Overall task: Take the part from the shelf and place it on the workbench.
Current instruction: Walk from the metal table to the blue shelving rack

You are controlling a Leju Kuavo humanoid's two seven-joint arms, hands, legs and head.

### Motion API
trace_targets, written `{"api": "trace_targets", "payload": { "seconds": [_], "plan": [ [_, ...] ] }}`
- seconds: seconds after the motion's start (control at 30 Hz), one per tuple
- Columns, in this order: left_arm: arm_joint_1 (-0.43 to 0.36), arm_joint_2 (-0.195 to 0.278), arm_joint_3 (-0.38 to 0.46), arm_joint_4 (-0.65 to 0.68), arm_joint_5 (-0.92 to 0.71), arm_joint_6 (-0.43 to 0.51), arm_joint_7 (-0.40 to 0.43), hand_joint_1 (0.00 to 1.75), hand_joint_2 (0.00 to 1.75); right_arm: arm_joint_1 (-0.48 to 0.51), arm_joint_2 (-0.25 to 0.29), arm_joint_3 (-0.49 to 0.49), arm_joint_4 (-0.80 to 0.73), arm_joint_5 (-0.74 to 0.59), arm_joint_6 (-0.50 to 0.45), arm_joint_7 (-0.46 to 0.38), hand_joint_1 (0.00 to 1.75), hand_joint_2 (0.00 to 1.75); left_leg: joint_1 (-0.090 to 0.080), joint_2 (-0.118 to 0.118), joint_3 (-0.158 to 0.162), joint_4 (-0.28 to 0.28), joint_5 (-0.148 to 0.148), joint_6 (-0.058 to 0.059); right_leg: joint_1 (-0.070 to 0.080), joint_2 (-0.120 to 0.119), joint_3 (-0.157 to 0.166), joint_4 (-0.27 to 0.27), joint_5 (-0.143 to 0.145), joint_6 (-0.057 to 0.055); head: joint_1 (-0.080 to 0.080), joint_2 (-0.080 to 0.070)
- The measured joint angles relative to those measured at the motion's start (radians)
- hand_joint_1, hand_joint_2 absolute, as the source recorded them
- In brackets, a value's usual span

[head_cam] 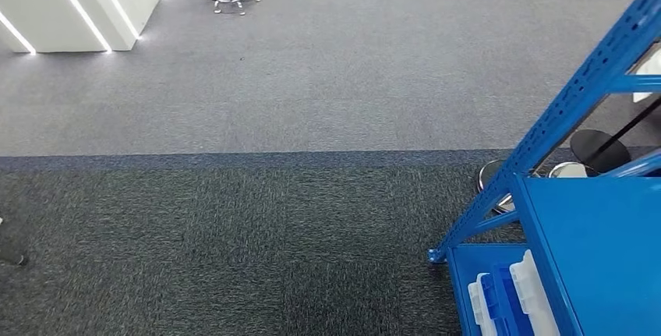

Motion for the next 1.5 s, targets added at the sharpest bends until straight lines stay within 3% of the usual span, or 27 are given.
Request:
{"api": "trace_targets", "payload": {
  "seconds": [0.07, 0.1, 0.13, 0.2, 0.27, 0.33, 0.4, 0.43, 0.5, 0.57, 0.63, 0.67, 0.7, 0.77, 0.83, 0.93, 0.97, 1.0, 1.03, 1.07, 1.13, 1.2, 1.27, 1.3, 1.37, 1.43, 1.5],
  "plan": [
    [0.001, 0.0, 0.0, 0.0, 0.0, 0.0, 0.0, 0.0, 0.0, 0.001, 0.0, 0.0, 0.0, 0.002, 0.003, 0.001, 0.0, 0.0, -0.004, -0.016, 0.031, -0.093, 0.076, 0.017, 0.005, 0.029, 0.004, 0.0, 0.0, 0.0, 0.0, 0.0],
    [0.001, 0.001, 0.001, 0.0, 0.0, 0.0, 0.0, 0.0, 0.0, 0.001, 0.001, 0.0, 0.0, 0.002, 0.004, 0.001, 0.0, 0.0, -0.007, -0.04, 0.056, -0.16, 0.111, 0.029, 0.006, 0.041, 0.005, 0.001, 0.001, 0.001, 0.001, 0.0],
    [0.001, 0.001, 0.001, 0.0, 0.0, 0.0, 0.0, 0.0, 0.0, 0.0, 0.001, 0.0, 0.0, 0.003, 0.006, 0.002, 0.0, 0.0, -0.009, -0.061, 0.076, -0.216, 0.134, 0.037, 0.006, 0.053, 0.004, 0.002, 0.002, 0.003, 0.001, 0.0],
    [-0.002, 0.002, 0.001, 0.0, 0.0, 0.0, 0.0, 0.0, 0.0, -0.001, 0.002, 0.0, 0.0, 0.006, 0.008, 0.002, 0.0, 0.0, -0.013, -0.087, 0.092, -0.262, 0.143, 0.045, 0.001, 0.072, -0.003, 0.001, 0.007, 0.012, 0.0, 0.0],
    [-0.005, 0.001, 0.001, 0.0, 0.0, 0.0, 0.0, 0.0, 0.0, 0.001, 0.001, 0.0, 0.0, 0.009, 0.008, 0.003, 0.0, 0.0, -0.012, -0.068, 0.097, -0.277, 0.152, 0.044, -0.003, 0.085, -0.008, -0.002, 0.013, 0.025, -0.002, 0.0],
    [-0.005, -0.001, 0.001, 0.0, 0.0, 0.0, 0.0, 0.0, 0.0, 0.002, 0.0, 0.0, 0.0, 0.012, 0.008, 0.003, 0.0, 0.0, -0.006, -0.042, 0.104, -0.299, 0.166, 0.049, 0.001, 0.049, -0.023, 0.026, -0.009, 0.035, 0.001, 0.0],
    [-0.003, -0.001, 0.001, 0.0, 0.0, 0.0, 0.0, 0.0, 0.0, 0.0, 0.0, 0.0, 0.0, 0.013, 0.008, 0.003, 0.0, 0.0, -0.006, -0.013, 0.105, -0.308, 0.173, 0.053, 0.003, -0.006, -0.069, 0.123, -0.071, 0.04, 0.005, 0.0],
    [-0.001, -0.001, 0.001, 0.0, 0.0, 0.0, 0.0, 0.0, 0.0, 0.0, -0.001, 0.0, 0.0, 0.014, 0.009, 0.003, 0.0, 0.0, -0.007, 0.003, 0.103, -0.307, 0.173, 0.054, 0.001, -0.019, -0.098, 0.185, -0.101, 0.043, 0.005, 0.0],
    [0.0, -0.002, 0.001, 0.0, 0.0, 0.0, 0.0, 0.0, 0.0, 0.0, -0.001, 0.0, 0.0, 0.014, 0.009, 0.004, 0.0, 0.0, -0.008, 0.033, 0.1, -0.303, 0.171, 0.052, -0.002, -0.03, -0.12, 0.243, -0.113, 0.047, 0.005, 0.0],
    [-0.001, -0.002, 0.001, 0.0, 0.0, 0.0, 0.0, 0.0, 0.0, 0.002, -0.003, 0.0, 0.0, 0.015, 0.009, 0.007, 0.0, 0.0, -0.007, 0.057, 0.1, -0.3, 0.167, 0.047, -0.005, -0.045, -0.068, 0.16, -0.061, 0.05, 0.006, 0.0],
    [-0.002, -0.003, 0.001, 0.0, 0.0, 0.0, 0.0, 0.0, 0.0, 0.001, -0.005, 0.0, 0.0, 0.016, 0.01, 0.009, 0.0, 0.0, -0.01, 0.075, 0.101, -0.293, 0.16, 0.036, -0.003, -0.078, 0.001, 0.033, -0.018, 0.043, 0.005, 0.0],
    [-0.002, -0.003, 0.001, 0.0, 0.0, 0.0, 0.0, 0.0, 0.0, 0.001, -0.006, 0.0, 0.0, 0.016, 0.011, 0.01, 0.0, 0.0, -0.012, 0.083, 0.102, -0.29, 0.157, 0.03, -0.001, -0.087, 0.02, -0.003, -0.01, 0.038, 0.005, 0.0],
    [-0.004, -0.003, 0.001, 0.0, 0.0, 0.0, 0.0, 0.0, 0.0, 0.001, -0.006, 0.0, 0.0, 0.016, 0.011, 0.011, 0.0, 0.0, -0.015, 0.089, 0.104, -0.289, 0.155, 0.023, 0.002, -0.09, 0.025, -0.016, -0.01, 0.032, 0.005, 0.0],
    [-0.007, -0.003, 0.001, 0.0, 0.0, 0.0, 0.0, 0.0, 0.0, 0.004, -0.006, 0.0, 0.0, 0.016, 0.012, 0.011, 0.0, 0.0, -0.014, 0.099, 0.109, -0.289, 0.152, 0.012, 0.002, -0.073, 0.023, -0.016, -0.005, 0.021, 0.005, 0.0],
    [-0.009, -0.003, 0.001, 0.0, 0.0, 0.0, 0.0, 0.0, 0.0, 0.004, -0.006, 0.0, 0.0, 0.016, 0.012, 0.012, 0.0, 0.0, -0.01, 0.071, 0.102, -0.259, 0.124, 0.003, -0.002, -0.057, 0.023, -0.021, 0.001, 0.008, 0.004, 0.0],
    [-0.006, -0.003, 0.001, 0.0, 0.0, 0.0, 0.0, 0.0, 0.0, 0.0, -0.006, 0.0, 0.0, 0.016, 0.012, 0.014, 0.0, 0.0, -0.006, 0.01, 0.029, -0.09, 0.027, -0.005, -0.002, -0.03, 0.016, -0.022, 0.009, -0.004, 0.004, 0.0],
    [-0.004, -0.003, 0.002, 0.0, 0.0, 0.0, 0.001, 0.0, 0.0, 0.0, -0.006, 0.0, 0.0, 0.016, 0.012, 0.015, 0.0, 0.0, -0.006, 0.004, 0.003, -0.035, 0.009, -0.005, 0.0, -0.018, 0.014, -0.02, 0.01, -0.005, 0.004, 0.0],
    [-0.002, -0.003, 0.002, 0.0, 0.0, 0.0, 0.001, 0.0, 0.0, 0.0, -0.006, 0.0, 0.0, 0.016, 0.012, 0.015, 0.0, 0.0, -0.006, 0.001, -0.01, -0.01, 0.01, -0.004, 0.001, -0.006, 0.012, -0.018, 0.01, -0.006, 0.004, 0.0],
    [-0.001, -0.003, 0.002, 0.0, 0.0, 0.0, 0.001, 0.0, 0.0, 0.001, -0.006, 0.0, 0.0, 0.016, 0.012, 0.016, 0.0, 0.0, -0.006, -0.002, -0.006, -0.021, 0.03, 0.0, 0.003, 0.008, 0.011, -0.016, 0.01, -0.006, 0.004, 0.0],
    [0.0, -0.003, 0.002, 0.0, 0.0, 0.0, 0.001, 0.0, 0.0, 0.001, -0.006, 0.0, 0.0, 0.016, 0.012, 0.017, 0.0, 0.0, -0.007, -0.008, 0.015, -0.071, 0.066, 0.005, 0.004, 0.022, 0.011, -0.015, 0.01, -0.006, 0.004, 0.0],
    [0.0, -0.002, 0.002, 0.0, 0.0, 0.0, 0.001, 0.0, 0.0, 0.0, -0.005, 0.0, 0.0, 0.016, 0.012, 0.017, 0.0, 0.0, -0.008, -0.052, 0.073, -0.206, 0.13, 0.021, 0.006, 0.046, 0.01, -0.013, 0.012, -0.002, 0.004, 0.0],
    [-0.001, -0.001, 0.002, 0.0, 0.0, 0.0, 0.001, 0.0, 0.0, -0.001, -0.003, 0.0, 0.0, 0.016, 0.013, 0.017, 0.0, 0.0, -0.011, -0.083, 0.1, -0.274, 0.149, 0.029, 0.003, 0.067, 0.004, -0.012, 0.016, 0.009, 0.004, 0.0],
    [-0.003, -0.001, 0.002, 0.0, 0.0, 0.0, 0.001, 0.0, 0.0, 0.0, -0.002, 0.0, 0.001, 0.017, 0.013, 0.017, 0.0, 0.0, -0.011, -0.069, 0.103, -0.283, 0.152, 0.032, 0.0, 0.086, -0.002, -0.015, 0.022, 0.023, 0.003, 0.0],
    [-0.004, -0.001, 0.002, 0.0, 0.0, 0.0, 0.001, 0.0, 0.0, 0.002, -0.001, 0.0, 0.001, 0.017, 0.013, 0.017, 0.0, 0.0, -0.01, -0.057, 0.106, -0.291, 0.157, 0.035, 0.001, 0.079, -0.005, -0.013, 0.021, 0.028, 0.003, 0.0],
    [-0.004, -0.002, 0.002, 0.0, 0.0, 0.0, 0.001, 0.0, 0.0, 0.002, -0.001, 0.0, 0.001, 0.018, 0.013, 0.019, 0.0, 0.0, -0.005, -0.03, 0.112, -0.309, 0.169, 0.047, 0.004, 0.033, -0.027, 0.029, -0.01, 0.038, 0.006, 0.0],
    [-0.002, -0.002, 0.003, 0.0, 0.0, 0.0, 0.001, 0.0, 0.0, 0.0, -0.001, 0.0, 0.001, 0.02, 0.013, 0.02, 0.0, 0.0, -0.007, -0.002, 0.111, -0.312, 0.172, 0.053, 0.001, -0.015, -0.08, 0.142, -0.078, 0.047, 0.009, 0.0],
    [0.0, -0.002, 0.003, 0.0, 0.001, 0.0, 0.001, 0.0, 0.0, 0.0, -0.001, 0.0, 0.001, 0.021, 0.014, 0.021, 0.0, 0.0, -0.008, 0.029, 0.107, -0.31, 0.17, 0.053, -0.004, -0.027, -0.121, 0.237, -0.116, 0.056, 0.009, 0.0]
  ]
}}
